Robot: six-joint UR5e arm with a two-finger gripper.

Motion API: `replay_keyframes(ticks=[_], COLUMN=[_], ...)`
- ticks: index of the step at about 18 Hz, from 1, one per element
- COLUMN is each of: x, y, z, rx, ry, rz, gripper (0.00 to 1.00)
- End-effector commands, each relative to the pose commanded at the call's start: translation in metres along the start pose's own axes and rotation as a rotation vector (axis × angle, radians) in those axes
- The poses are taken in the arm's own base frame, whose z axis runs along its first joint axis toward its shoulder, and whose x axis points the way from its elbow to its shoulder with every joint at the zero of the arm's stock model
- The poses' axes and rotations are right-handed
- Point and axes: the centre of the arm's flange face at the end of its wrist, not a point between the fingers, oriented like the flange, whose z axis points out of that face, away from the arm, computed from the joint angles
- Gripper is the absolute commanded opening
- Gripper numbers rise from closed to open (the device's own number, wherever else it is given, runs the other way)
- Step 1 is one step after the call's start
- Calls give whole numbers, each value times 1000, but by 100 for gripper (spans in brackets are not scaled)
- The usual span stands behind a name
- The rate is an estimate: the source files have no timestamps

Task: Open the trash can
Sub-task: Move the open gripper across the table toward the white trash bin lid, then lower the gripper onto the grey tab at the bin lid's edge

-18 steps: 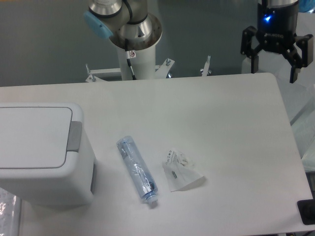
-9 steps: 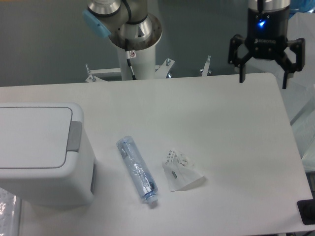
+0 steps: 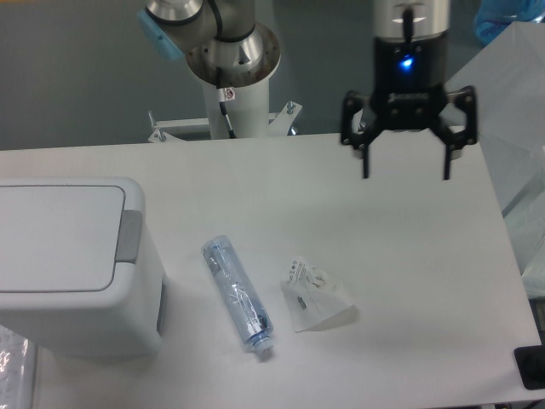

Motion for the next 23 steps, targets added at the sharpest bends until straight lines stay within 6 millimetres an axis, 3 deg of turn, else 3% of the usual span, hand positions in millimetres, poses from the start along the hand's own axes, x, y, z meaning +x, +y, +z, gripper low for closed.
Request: replay_keyframes(ticks=[3, 6, 11, 17, 23], x=[41, 83, 128, 140, 165], y=[-3, 1, 4, 4, 15], z=[5, 23, 40, 59, 78], rx=[12, -15, -39, -11, -30], ry=[96, 167, 255, 314, 339], rz=[-26, -9, -94, -250, -250], gripper=[100, 100, 100, 100, 100])
